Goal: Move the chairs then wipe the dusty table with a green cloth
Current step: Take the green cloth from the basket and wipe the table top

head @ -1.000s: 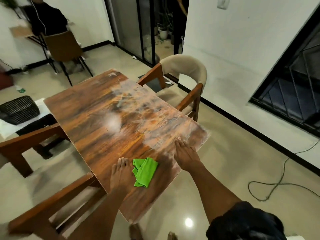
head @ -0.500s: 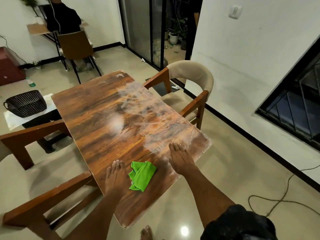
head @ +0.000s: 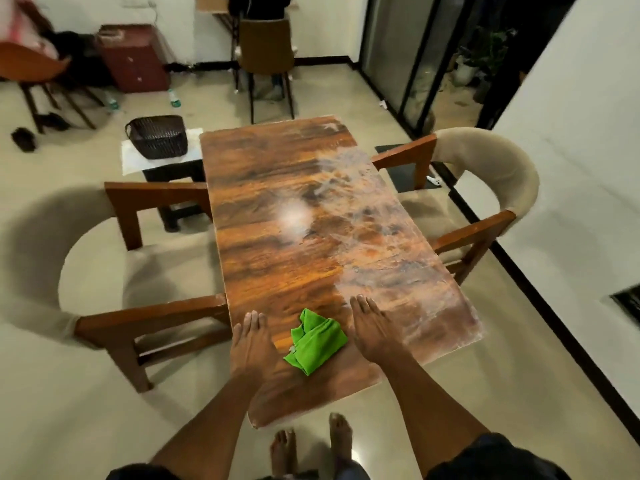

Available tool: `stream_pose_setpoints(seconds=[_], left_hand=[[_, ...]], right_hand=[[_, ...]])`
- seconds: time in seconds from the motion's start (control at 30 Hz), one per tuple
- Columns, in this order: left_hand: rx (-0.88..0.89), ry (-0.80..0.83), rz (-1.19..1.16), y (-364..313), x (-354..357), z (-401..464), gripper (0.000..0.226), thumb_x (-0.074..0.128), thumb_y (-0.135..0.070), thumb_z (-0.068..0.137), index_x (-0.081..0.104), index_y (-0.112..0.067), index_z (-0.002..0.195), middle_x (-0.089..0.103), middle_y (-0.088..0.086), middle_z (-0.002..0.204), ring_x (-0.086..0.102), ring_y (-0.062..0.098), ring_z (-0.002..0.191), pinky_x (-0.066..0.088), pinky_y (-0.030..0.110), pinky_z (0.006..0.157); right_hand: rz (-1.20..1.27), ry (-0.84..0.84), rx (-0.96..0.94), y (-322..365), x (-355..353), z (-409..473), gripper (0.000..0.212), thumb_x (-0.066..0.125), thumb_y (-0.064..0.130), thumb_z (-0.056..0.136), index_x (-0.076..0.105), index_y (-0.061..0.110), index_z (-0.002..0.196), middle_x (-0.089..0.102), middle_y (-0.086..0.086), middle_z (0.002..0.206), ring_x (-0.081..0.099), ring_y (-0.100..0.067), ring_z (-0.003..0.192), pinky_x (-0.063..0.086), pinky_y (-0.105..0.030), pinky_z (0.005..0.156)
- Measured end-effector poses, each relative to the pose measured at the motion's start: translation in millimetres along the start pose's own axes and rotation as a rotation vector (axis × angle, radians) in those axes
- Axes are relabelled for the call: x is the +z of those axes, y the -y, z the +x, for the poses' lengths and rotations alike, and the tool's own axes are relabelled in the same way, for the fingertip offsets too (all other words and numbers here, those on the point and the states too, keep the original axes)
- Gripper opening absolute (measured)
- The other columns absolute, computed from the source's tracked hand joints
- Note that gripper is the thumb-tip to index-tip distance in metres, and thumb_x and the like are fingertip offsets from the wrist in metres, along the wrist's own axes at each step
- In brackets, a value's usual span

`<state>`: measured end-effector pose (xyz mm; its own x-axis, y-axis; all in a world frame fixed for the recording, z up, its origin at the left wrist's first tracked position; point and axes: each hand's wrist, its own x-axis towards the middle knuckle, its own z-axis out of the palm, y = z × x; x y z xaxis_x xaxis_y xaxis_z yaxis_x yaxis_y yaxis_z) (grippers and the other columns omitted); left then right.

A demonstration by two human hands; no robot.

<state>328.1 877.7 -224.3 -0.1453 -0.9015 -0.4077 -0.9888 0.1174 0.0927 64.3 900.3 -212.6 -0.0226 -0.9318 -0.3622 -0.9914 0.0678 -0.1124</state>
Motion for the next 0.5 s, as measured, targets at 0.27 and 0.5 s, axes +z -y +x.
stream_pose_setpoints(seconds=[0.27, 0.5], left_hand=[[-0.206, 0.008, -0.222, -4, 37, -6, 0.070, 0.029, -0.034, 0.106, 0.011, -0.008, 0.169, 0.006, 0.010, 0.179, 0.005, 0.024, 0.166, 0.009, 0.038, 0.131], [-0.215, 0.020, -0.313, -14, 98, -42, 0.082, 0.040, -0.050, 0.105, 0.013, -0.006, 0.169, 0.009, 0.012, 0.177, 0.011, 0.028, 0.165, 0.014, 0.046, 0.132]], right_hand=[[-0.023, 0.086, -0.299, 10, 5, 56, 0.066, 0.038, 0.033, 0.112, 0.011, 0.011, 0.169, 0.007, -0.009, 0.178, 0.015, -0.028, 0.163, 0.030, -0.048, 0.123], [-0.001, 0.243, -0.425, 25, 85, 58, 0.081, 0.046, 0.050, 0.107, 0.008, 0.014, 0.169, 0.007, -0.009, 0.178, 0.008, -0.028, 0.164, 0.018, -0.052, 0.130]])
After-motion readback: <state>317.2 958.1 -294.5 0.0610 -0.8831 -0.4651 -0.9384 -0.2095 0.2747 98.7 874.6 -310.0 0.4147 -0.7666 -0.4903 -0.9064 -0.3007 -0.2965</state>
